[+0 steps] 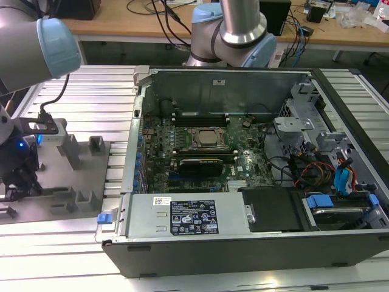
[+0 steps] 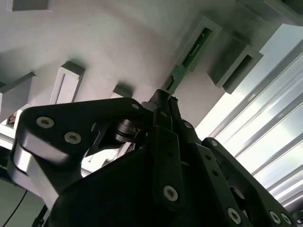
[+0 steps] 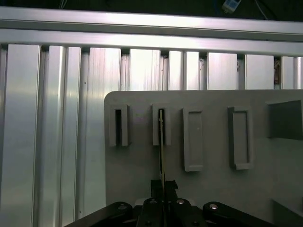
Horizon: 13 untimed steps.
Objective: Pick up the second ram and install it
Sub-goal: 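Pick up the second ram and move it above second insertion slot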
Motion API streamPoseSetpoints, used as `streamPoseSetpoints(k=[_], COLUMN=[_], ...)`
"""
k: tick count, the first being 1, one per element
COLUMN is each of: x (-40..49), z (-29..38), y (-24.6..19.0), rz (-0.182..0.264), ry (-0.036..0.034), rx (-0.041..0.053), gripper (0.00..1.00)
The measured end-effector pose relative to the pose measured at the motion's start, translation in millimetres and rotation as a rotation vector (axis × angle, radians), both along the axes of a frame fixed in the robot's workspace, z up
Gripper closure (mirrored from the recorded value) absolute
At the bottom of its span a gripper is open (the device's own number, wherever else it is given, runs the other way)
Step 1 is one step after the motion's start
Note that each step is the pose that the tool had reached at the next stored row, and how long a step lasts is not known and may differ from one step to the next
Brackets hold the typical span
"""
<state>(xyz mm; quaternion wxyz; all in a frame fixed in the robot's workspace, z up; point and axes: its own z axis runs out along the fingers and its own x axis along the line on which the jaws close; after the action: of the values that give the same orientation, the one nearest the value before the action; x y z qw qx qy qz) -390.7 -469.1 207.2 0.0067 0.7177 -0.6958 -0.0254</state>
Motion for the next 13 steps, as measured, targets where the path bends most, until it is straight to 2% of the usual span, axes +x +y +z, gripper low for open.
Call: streamPoseSetpoints(k=[9, 13], x=[0.0, 0.1], z=[16.0, 20.9], y=[0.0, 0.0], rz=[0.000, 0.000], ry=[0.0000, -0.0002], rx=[0.0001, 0.0002], gripper=[0.87, 0.87])
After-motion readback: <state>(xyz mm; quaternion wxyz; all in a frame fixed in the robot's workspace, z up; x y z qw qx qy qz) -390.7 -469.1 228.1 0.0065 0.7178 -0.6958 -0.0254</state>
